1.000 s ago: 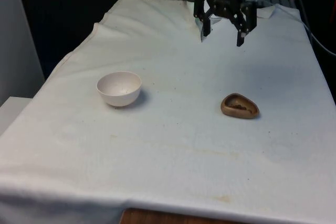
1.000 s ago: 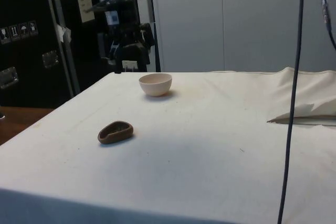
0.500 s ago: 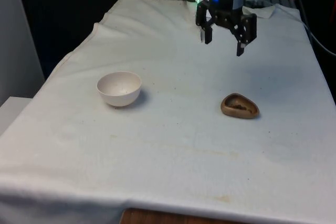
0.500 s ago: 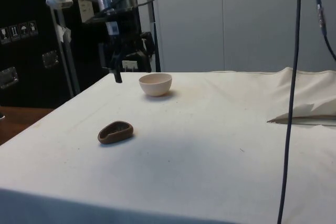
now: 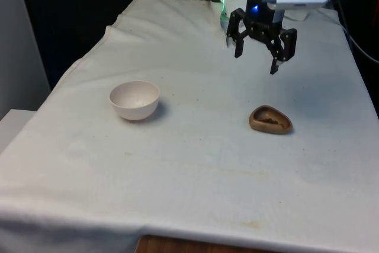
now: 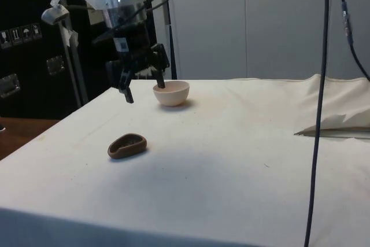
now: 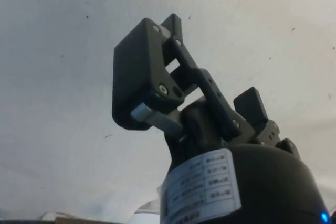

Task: Pour the coffee beans from the cup into the bowl.

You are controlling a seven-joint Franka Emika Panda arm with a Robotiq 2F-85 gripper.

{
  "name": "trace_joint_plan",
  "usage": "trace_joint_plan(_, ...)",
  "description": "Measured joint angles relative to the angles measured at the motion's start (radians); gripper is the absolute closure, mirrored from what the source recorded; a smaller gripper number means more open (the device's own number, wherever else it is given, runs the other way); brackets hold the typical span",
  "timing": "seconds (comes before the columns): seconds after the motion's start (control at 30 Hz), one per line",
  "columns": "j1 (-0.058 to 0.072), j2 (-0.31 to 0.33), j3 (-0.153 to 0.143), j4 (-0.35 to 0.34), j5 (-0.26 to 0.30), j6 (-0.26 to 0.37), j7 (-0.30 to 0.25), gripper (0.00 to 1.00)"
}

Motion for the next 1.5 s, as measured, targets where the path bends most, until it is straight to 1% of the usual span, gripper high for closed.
trace_joint_plan(0.37, 0.007, 0.054, 0.0, -0.003, -0.073, 0.062, 0.033, 0.0)
trace_joint_plan(0.5, 0.009, 0.063, 0.0, -0.003, -0.086, 0.071, 0.04, 0.0)
trace_joint_plan(0.57, 0.012, 0.074, 0.0, -0.003, -0.1, 0.082, 0.05, 0.0)
trace_joint_plan(0.6, 0.015, 0.085, 0.0, -0.003, -0.115, 0.093, 0.062, 0.0)
trace_joint_plan(0.73, 0.017, 0.1, 0.0, -0.002, -0.138, 0.111, 0.079, 0.0)
trace_joint_plan(1.0, 0.018, 0.134, -0.002, 0.0, -0.208, 0.158, 0.132, 0.0)
trace_joint_plan(1.03, 0.018, 0.134, -0.002, 0.0, -0.208, 0.158, 0.132, 0.0)
trace_joint_plan(1.1, 0.018, 0.141, -0.003, 0.0, -0.225, 0.168, 0.145, 0.0)
trace_joint_plan(1.17, 0.018, 0.151, -0.003, 0.0, -0.253, 0.177, 0.166, 0.0)
trace_joint_plan(1.33, 0.018, 0.166, -0.005, 0.004, -0.3, 0.186, 0.202, 0.0)
trace_joint_plan(1.4, 0.018, 0.17, -0.005, 0.006, -0.309, 0.186, 0.209, 0.0)
trace_joint_plan(1.43, 0.018, 0.177, -0.005, 0.01, -0.327, 0.186, 0.222, 0.0)
trace_joint_plan(1.5, 0.018, 0.185, -0.005, 0.015, -0.346, 0.186, 0.236, 0.0)
